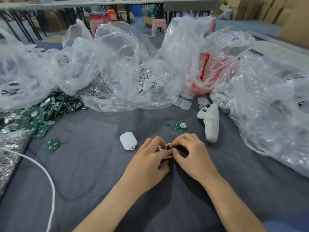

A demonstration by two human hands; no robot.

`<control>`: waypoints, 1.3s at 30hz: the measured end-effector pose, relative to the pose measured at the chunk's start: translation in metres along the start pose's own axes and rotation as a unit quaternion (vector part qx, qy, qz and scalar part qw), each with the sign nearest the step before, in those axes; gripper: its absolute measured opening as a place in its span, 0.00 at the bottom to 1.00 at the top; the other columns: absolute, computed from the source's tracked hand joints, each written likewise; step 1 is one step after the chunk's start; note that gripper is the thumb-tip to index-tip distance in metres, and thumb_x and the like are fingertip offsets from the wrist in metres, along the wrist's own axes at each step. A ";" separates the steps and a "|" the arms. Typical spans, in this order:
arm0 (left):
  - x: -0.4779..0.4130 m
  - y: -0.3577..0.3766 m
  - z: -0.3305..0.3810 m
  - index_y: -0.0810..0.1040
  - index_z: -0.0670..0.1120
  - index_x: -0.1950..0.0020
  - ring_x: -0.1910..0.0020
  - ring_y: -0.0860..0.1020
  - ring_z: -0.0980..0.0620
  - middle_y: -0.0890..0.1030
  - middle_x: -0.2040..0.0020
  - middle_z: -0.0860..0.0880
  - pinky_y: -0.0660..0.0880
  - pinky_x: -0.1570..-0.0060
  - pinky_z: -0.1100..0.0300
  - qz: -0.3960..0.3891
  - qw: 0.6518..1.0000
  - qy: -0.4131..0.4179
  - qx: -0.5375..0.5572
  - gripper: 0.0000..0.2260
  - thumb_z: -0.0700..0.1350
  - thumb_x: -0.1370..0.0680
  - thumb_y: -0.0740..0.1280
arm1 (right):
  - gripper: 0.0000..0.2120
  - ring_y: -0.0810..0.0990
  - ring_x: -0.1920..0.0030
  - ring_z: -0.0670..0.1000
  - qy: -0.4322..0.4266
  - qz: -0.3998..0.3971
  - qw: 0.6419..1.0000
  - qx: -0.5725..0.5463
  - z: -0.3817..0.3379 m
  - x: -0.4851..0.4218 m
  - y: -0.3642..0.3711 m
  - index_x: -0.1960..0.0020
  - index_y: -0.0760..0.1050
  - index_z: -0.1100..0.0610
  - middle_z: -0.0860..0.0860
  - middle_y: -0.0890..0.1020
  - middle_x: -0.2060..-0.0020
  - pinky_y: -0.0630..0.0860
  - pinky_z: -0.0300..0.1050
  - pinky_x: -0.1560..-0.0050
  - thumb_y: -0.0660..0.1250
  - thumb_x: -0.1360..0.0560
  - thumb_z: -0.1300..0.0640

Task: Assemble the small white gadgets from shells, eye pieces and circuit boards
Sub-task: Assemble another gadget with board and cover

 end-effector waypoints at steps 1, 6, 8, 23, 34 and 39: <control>0.000 -0.002 0.000 0.84 0.44 0.53 0.59 0.75 0.47 0.77 0.53 0.47 0.75 0.58 0.57 -0.009 1.000 -0.002 0.008 0.10 0.36 0.33 0.72 | 0.03 0.72 0.51 0.46 -0.003 -0.002 1.000 0.005 0.000 0.000 0.001 0.57 0.80 0.57 0.47 0.78 0.59 0.66 0.27 0.50 0.70 0.29 0.64; -0.064 -0.030 -0.020 0.83 0.42 0.50 0.56 0.77 0.49 0.77 0.51 0.45 0.68 0.54 0.66 0.049 0.995 -0.054 0.066 0.10 0.33 0.27 0.65 | 0.03 0.73 0.52 0.50 -0.006 0.016 1.000 0.017 0.003 -0.003 0.005 0.58 0.79 0.59 0.48 0.78 0.58 0.67 0.31 0.50 0.73 0.30 0.61; -0.122 -0.039 -0.043 0.79 0.40 0.39 0.47 0.77 0.45 0.77 0.43 0.41 0.66 0.48 0.66 0.072 0.991 -0.108 0.030 0.16 0.31 0.25 0.61 | 0.08 0.73 0.52 0.48 -0.012 0.008 1.000 0.009 0.002 -0.003 0.006 0.58 0.79 0.56 0.46 0.78 0.58 0.69 0.34 0.51 0.74 0.30 0.53; -0.168 -0.007 -0.165 0.80 0.38 0.45 0.47 0.78 0.42 0.79 0.44 0.39 0.73 0.45 0.55 -0.023 0.941 -0.327 -0.086 0.09 0.35 0.22 0.62 | 0.16 0.79 0.48 0.55 -0.144 -0.008 0.986 0.086 -0.003 -0.005 0.012 0.56 0.84 0.52 0.47 0.81 0.44 0.78 0.50 0.55 0.75 0.36 0.70; -0.123 -0.042 -0.106 0.81 0.44 0.44 0.58 0.79 0.54 0.82 0.59 0.49 0.72 0.55 0.66 0.222 0.945 -0.227 0.077 0.10 0.37 0.22 0.65 | 0.06 0.79 0.46 0.51 -0.093 0.022 0.995 -0.009 -0.004 -0.007 0.016 0.54 0.84 0.60 0.53 0.82 0.46 0.71 0.36 0.40 0.74 0.30 0.60; -0.044 -0.033 -0.056 0.80 0.57 0.50 0.61 0.83 0.56 0.84 0.63 0.56 0.77 0.55 0.66 0.224 0.873 -0.259 0.347 0.11 0.41 0.26 0.71 | 0.04 0.81 0.48 0.56 -0.175 0.009 0.981 0.080 -0.014 -0.023 0.024 0.54 0.81 0.60 0.50 0.84 0.48 0.78 0.47 0.48 0.71 0.28 0.64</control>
Point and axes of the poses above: each hand's wrist, its own x-axis away from the middle knuckle, its own y-axis out of the palm, z = x × y, the point moved 3 cm from there along -x, towards the middle knuckle
